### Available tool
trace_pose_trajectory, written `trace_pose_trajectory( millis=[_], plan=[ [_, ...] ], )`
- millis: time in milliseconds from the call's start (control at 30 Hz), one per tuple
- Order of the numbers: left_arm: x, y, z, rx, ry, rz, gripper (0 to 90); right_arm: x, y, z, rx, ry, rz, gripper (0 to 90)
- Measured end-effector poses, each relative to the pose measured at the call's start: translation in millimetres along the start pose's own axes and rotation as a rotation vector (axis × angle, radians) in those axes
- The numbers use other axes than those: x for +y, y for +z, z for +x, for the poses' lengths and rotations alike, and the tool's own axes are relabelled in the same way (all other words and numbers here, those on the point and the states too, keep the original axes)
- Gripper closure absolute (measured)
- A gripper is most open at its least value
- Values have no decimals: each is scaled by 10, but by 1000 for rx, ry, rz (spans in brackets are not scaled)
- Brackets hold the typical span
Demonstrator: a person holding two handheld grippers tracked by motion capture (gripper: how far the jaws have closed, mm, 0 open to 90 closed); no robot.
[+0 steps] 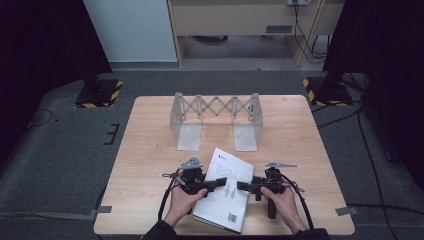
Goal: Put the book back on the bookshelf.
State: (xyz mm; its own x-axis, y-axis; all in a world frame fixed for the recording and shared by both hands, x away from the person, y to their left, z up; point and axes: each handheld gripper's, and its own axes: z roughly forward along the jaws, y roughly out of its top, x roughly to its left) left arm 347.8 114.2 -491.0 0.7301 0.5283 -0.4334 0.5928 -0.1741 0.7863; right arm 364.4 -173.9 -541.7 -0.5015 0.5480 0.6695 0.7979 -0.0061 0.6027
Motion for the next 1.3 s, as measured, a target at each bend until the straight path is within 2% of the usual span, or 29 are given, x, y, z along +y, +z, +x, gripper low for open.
trace_pose_trajectory(
  millis=[167, 333, 533, 600, 767, 933, 967, 1033, 1100, 1200, 1300],
  plan=[
    [-12, 4, 19, -6, -4, 0, 614, 6, 2, 9, -5, 7, 8, 14],
    [-21, 10, 15, 3, 10, 5, 594, -9, 12, 21, -12, 4, -4, 4],
    [-43, 29, 8, 64, 57, 16, 491, -31, -3, 4, -22, 0, -32, 56],
    [-44, 34, 19, 70, 54, 29, 462, -44, -16, -14, -23, 10, -51, 87],
    [-61, 57, 35, 89, 37, 56, 388, -44, -16, -10, -36, 7, -53, 99],
    [-29, 13, 29, 110, 52, 82, 359, -47, -11, -4, -40, 6, -56, 100],
    [-15, -15, 34, 123, 58, 79, 360, -48, -11, -5, -39, 7, -57, 99],
    [-7, -70, 67, 175, 75, 89, 344, -50, -11, -10, -38, 3, -60, 111],
    [-41, -104, 128, 209, 57, 107, 310, -53, -15, -10, -51, -4, -58, 143],
    [-123, -116, 182, 229, 52, 95, 295, -55, -18, -3, -66, -11, -57, 164],
    [-148, -101, 197, 220, 39, 92, 276, -55, -17, -5, -64, -11, -56, 163]
  ],
)
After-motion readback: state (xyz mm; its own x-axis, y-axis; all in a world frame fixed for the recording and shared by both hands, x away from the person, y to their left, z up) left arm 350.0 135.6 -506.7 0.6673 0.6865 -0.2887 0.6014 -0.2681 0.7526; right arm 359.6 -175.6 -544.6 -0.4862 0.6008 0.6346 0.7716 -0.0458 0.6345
